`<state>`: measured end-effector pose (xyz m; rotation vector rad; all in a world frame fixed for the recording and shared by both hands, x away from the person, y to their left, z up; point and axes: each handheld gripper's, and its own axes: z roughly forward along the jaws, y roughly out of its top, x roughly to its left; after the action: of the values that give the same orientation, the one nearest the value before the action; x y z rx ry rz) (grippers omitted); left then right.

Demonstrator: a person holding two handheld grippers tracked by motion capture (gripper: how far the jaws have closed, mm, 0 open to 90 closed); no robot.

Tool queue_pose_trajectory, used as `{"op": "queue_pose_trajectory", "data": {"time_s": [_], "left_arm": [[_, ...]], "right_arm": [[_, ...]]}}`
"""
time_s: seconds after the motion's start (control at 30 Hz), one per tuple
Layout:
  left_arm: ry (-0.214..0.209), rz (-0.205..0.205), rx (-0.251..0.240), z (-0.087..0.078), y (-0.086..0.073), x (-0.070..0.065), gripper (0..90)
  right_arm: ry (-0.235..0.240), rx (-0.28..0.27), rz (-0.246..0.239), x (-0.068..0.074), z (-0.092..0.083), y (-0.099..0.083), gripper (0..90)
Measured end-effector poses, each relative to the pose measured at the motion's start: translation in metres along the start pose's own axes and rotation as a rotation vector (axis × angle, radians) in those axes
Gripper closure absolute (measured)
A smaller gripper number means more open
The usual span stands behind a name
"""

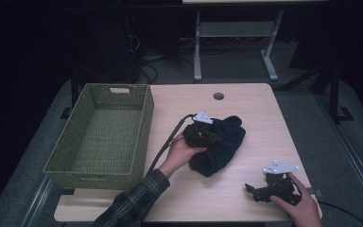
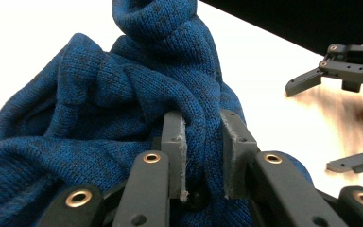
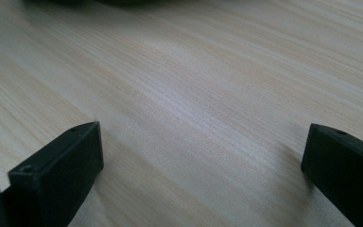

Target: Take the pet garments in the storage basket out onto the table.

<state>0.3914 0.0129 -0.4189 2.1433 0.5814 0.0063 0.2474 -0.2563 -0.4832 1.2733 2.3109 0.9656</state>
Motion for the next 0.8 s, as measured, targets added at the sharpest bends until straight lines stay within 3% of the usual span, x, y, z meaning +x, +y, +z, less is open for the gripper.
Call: {"op": "queue_pose_trajectory", "data": {"time_s": [0.23, 0.53, 0.8], "left_arm": [[0.009, 0.008, 0.018, 0.011, -0.004, -0.002, 61.4], [0.017, 0.022, -0.002, 0.0, -0.006, 0.0, 35.2], [0.064, 0.051, 0.011, -0.014, -0.01, -0.002, 22.6]], "right_arm": [[0.003, -0.001, -0.001, 0.0, 0.0, 0.0, 0.0], [0.004, -0.001, -0.002, 0.0, 0.0, 0.0, 0.0], [0.004, -0.002, -0.001, 0.0, 0.0, 0.0, 0.0]]}}
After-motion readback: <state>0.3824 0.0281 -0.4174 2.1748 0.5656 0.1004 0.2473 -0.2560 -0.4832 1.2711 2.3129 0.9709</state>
